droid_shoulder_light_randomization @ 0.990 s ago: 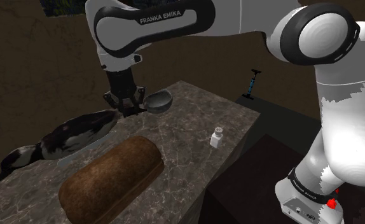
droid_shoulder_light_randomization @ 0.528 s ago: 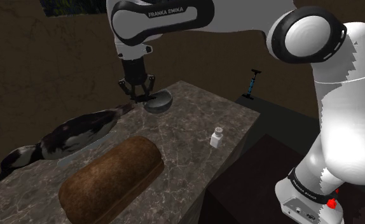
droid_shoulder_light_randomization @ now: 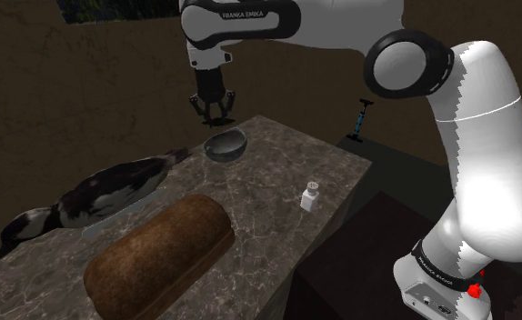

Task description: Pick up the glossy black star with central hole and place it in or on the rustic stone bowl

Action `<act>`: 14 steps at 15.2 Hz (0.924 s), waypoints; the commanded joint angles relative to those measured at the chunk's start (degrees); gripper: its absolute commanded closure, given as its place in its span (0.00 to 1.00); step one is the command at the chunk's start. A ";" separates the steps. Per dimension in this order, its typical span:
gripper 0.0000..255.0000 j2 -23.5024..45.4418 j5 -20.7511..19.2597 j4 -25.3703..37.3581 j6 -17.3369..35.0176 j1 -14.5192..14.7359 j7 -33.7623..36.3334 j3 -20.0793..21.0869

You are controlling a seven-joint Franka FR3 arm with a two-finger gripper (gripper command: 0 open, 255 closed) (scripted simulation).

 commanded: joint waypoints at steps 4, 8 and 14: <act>1.00 3.45 -0.63 5.06 -1.72 -1.20 -2.78 -0.89; 1.00 2.83 -0.55 0.85 1.82 -1.76 -2.73 -0.86; 1.00 2.69 -0.60 -4.09 6.55 -2.33 -2.68 -0.92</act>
